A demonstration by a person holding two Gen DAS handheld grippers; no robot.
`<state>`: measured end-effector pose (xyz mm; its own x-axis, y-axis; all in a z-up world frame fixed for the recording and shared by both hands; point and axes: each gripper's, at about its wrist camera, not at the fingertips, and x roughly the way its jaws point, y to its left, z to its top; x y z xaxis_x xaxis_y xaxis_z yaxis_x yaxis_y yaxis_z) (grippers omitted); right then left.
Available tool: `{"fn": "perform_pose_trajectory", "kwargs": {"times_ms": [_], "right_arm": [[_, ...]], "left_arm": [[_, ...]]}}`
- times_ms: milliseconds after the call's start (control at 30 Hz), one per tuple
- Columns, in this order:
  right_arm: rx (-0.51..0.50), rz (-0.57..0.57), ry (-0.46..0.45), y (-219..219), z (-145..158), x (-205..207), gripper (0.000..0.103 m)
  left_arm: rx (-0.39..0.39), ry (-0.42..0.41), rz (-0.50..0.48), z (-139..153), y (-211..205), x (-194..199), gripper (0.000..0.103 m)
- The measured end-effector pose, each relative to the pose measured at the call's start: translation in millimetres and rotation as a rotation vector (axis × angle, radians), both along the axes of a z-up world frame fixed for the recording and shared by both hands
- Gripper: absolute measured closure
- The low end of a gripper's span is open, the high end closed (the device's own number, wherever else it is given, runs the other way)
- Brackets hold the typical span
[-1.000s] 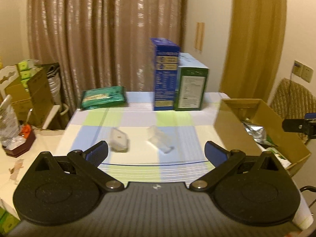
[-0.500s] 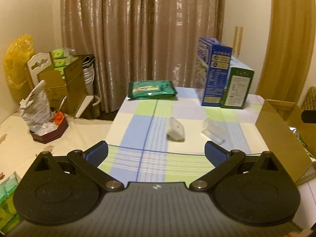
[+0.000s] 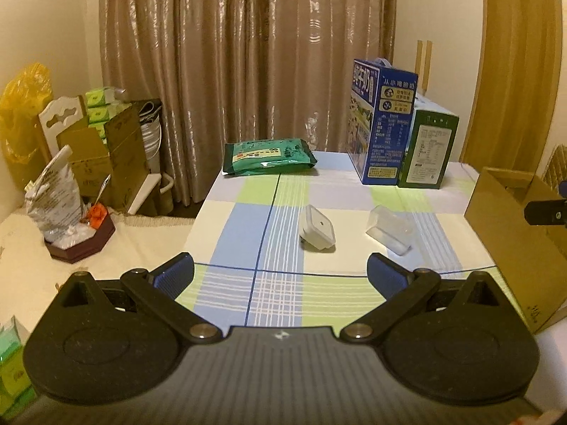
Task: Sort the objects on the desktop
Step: 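Move both tools back over the table toward the night-light and plastic case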
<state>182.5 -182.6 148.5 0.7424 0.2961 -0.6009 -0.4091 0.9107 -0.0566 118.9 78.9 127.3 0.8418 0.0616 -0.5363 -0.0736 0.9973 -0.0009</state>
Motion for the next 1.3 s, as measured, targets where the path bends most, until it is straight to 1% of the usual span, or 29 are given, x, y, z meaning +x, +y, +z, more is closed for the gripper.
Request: {"fn": "perform_pose_trajectory", "kwargs": {"times_ms": [100,167,333,400,467,600,667,733,833,933,1000,1067,1133,1233,1300], "right_arm": [[0.005,0.005,0.036,2.3,-17.4,13.4,0.002],[0.019,0.002,0.038,3.6,-28.0,21.4,0.002],[0.052,-0.005,0.037,9.2,-54.5,42.7,0.002],[0.051,0.000,0.042,12.7,-67.0,52.5,0.002],[0.051,-0.001,0.050,15.7,-79.6,63.3,0.003],[0.053,0.008,0.077,18.9,-100.5,85.4,0.012],[0.046,0.014,0.073,19.6,-106.8,94.9,0.014],[0.042,0.023,0.061,20.5,-110.4,101.7,0.016],[0.031,0.036,0.048,22.7,-117.8,112.3,0.022],[0.033,0.036,0.059,25.1,-126.9,125.3,0.028],[0.034,0.028,0.065,26.9,-131.7,132.7,0.031],[0.034,0.029,0.069,29.7,-135.6,138.9,0.033],[0.027,0.036,0.067,33.0,-140.4,144.4,0.035],[0.015,0.040,0.076,34.9,-149.4,151.4,0.037],[0.018,0.053,0.084,35.6,-155.3,154.8,0.041]], "left_arm": [[0.016,0.010,-0.011,-14.0,-3.2,13.5,0.001],[0.015,0.032,-0.010,-25.2,-3.5,24.9,0.001],[-0.012,0.113,-0.010,-51.5,-2.3,60.3,0.001],[-0.028,0.115,-0.010,-60.8,-3.0,72.3,0.001],[-0.027,0.120,-0.017,-69.9,-6.1,85.3,0.001],[0.026,0.093,-0.077,-80.3,-18.4,108.5,0.001],[0.059,0.076,-0.115,-84.1,-25.6,120.2,0.001],[0.076,0.073,-0.152,-88.5,-31.0,132.4,0.001],[0.117,0.066,-0.188,-96.0,-38.4,148.0,0.001],[0.158,0.053,-0.219,-104.7,-42.5,158.0,0.001],[0.160,0.055,-0.224,-111.6,-41.6,164.0,0.001],[0.149,0.071,-0.202,-118.6,-38.3,171.8,0.001],[0.150,0.067,-0.191,-121.6,-36.4,175.9,0.001],[0.172,0.052,-0.197,-126.7,-38.6,180.8,0.001],[0.187,0.045,-0.208,-131.0,-41.1,184.5,0.001]]}}
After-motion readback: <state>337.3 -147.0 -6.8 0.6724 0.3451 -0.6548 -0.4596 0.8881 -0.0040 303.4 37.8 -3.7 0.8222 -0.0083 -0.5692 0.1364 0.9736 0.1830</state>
